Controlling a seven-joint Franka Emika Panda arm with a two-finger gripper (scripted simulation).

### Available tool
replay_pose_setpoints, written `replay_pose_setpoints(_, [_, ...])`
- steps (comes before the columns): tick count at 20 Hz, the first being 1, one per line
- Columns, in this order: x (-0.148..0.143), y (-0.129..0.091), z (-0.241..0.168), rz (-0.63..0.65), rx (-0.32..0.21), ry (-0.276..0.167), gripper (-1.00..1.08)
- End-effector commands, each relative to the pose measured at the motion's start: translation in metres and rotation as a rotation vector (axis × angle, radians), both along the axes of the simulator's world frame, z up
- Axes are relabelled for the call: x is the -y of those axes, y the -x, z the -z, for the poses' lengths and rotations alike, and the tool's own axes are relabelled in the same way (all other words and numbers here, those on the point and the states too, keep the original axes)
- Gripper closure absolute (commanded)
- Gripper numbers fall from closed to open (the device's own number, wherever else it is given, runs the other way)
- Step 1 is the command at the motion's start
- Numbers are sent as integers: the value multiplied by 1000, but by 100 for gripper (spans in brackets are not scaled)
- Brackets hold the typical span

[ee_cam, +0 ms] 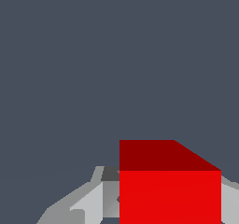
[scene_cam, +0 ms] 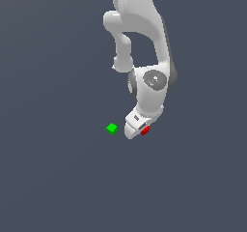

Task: Stack the red cube on top of the green cube.

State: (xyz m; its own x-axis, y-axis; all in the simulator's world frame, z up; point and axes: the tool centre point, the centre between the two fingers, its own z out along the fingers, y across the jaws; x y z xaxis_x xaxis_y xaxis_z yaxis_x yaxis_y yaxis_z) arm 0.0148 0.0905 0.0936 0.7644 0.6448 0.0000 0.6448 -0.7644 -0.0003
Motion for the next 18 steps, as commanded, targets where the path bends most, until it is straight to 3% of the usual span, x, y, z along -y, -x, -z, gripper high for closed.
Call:
replay_pose_setpoints(1, [29, 8, 6, 1, 1, 0, 108])
replay_pose_setpoints(10, [115, 31, 25, 1, 1, 0, 108])
replay_pose_setpoints(18, [146, 38, 32, 0, 0, 0, 108])
